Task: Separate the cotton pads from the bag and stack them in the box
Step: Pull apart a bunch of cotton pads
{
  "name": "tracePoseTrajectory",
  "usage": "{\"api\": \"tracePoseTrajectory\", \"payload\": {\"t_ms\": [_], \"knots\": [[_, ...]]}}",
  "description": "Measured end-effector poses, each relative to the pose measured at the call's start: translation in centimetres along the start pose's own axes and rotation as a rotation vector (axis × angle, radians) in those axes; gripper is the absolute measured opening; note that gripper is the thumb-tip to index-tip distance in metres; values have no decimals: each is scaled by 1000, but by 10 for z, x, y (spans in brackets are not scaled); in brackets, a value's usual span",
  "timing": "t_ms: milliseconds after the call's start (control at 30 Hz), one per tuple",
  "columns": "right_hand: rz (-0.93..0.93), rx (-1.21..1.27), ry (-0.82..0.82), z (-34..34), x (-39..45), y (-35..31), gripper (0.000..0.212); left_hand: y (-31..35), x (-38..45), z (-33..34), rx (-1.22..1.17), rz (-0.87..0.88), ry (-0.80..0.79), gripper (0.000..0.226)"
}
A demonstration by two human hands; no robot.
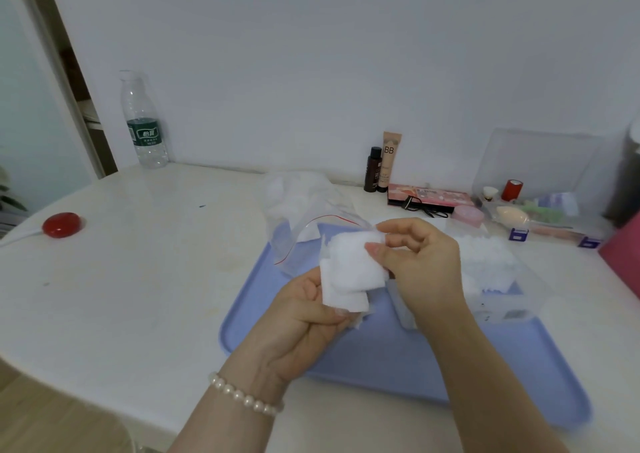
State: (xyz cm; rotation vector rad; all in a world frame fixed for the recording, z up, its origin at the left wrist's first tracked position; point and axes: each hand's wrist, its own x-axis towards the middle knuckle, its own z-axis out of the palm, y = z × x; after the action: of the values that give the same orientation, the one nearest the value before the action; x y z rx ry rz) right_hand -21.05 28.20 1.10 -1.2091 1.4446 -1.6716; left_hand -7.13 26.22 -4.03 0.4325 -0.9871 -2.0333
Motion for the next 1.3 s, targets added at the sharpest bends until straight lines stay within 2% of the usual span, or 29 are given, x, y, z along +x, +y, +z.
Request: {"api": "tracePoseTrajectory", "payload": {"t_ms": [67, 167, 267, 467, 633, 700, 800, 967, 1067, 1133, 1233, 1300], "knots": [[17, 156, 26, -4, 1, -3, 25, 0, 1, 0, -62, 14, 16, 52], [63, 303, -73, -8, 1, -5, 24, 1, 3, 4, -137, 63, -30, 61], [54, 152, -145, 0, -3, -3, 25, 2, 3, 3, -157, 63, -32, 61], [3, -37, -122, 8, -7, 0, 27, 1, 0, 1, -113, 88, -87, 65], [-57, -138, -108, 12, -9, 5, 33, 8, -2, 7, -310, 81, -233, 61], [-101, -191, -118, 14, -11, 7, 33, 7, -3, 12, -246, 68, -144, 51], [-190, -258, -74, 15, -11, 7, 31, 5, -2, 13, -40, 117, 130, 41], [-341, -285, 209, 0, 1, 9, 23, 35, -10, -10, 20, 232, 301, 32], [-408, -368, 237, 1, 2, 12, 21, 40, -16, -21, 92, 207, 332, 25], [-450, -475, 157, 7, -1, 16, 21, 35, -17, -21, 96, 187, 344, 24], [-385, -701, -215, 13, -6, 21, 20, 32, -17, -21, 93, 198, 349, 24], [-336, -959, -383, 13, -4, 30, 21, 33, -17, -21, 72, 198, 336, 23]]}}
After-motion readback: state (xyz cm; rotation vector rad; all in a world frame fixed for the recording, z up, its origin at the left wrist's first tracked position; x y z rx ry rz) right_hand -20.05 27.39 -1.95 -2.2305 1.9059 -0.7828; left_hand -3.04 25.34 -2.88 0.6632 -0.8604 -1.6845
